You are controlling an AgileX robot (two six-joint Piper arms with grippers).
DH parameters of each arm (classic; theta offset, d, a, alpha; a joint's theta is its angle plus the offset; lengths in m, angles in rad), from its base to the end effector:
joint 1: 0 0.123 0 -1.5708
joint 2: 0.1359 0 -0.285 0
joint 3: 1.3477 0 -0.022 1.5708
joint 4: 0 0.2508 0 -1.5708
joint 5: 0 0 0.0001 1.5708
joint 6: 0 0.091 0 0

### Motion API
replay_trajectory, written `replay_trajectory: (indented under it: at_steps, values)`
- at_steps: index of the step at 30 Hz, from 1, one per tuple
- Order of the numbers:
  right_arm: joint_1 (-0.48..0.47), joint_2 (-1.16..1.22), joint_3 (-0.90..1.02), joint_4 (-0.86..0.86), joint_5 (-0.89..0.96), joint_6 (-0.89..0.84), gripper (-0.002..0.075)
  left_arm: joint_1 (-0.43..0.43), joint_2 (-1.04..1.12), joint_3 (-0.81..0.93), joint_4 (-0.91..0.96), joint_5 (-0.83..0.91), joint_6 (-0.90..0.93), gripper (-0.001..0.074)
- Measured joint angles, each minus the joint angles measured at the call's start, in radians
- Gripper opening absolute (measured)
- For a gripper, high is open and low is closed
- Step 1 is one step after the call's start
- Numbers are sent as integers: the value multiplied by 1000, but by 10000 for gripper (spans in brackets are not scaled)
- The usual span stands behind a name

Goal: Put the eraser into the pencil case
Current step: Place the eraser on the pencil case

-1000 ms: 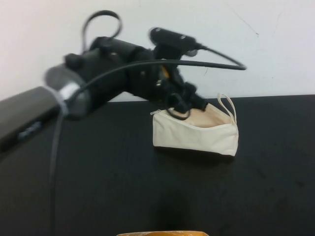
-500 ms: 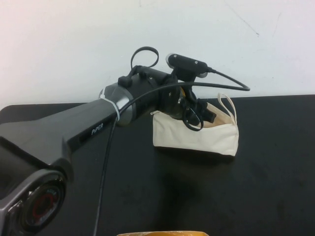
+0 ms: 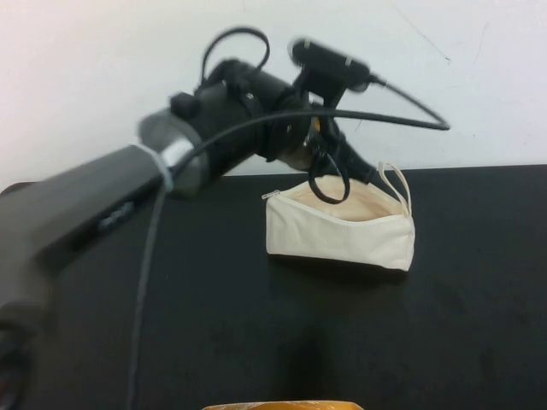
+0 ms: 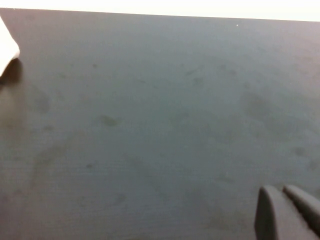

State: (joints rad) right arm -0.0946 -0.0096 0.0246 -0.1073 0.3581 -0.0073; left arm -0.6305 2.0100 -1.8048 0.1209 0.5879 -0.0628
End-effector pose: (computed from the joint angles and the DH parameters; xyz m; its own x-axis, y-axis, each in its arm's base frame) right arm 0.0525 -0.0084 0.1734 -0.2914 -0.0804 -0.9532 0.0995 0.9885 -0.1138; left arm 0.3880 -0.2756 0.2957 -0.5008 0.4124 -0.7610 0.5664 0.8210 0.0721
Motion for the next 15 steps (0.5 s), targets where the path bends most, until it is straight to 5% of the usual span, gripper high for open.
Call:
replay_trajectory:
  at_steps: [15]
  values:
    - [0,0,0,0,0,0,-1,-80,-649,650,112,-207,-181,0]
